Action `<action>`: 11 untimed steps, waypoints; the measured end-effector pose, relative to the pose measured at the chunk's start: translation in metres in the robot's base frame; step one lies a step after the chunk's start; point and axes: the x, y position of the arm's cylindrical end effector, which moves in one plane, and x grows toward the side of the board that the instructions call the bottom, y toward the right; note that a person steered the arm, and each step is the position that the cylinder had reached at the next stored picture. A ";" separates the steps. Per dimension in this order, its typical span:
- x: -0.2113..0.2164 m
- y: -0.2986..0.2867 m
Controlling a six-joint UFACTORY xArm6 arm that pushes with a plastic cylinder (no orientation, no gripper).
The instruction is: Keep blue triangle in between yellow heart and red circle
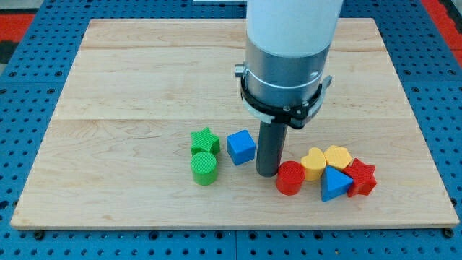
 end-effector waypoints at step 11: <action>-0.004 0.057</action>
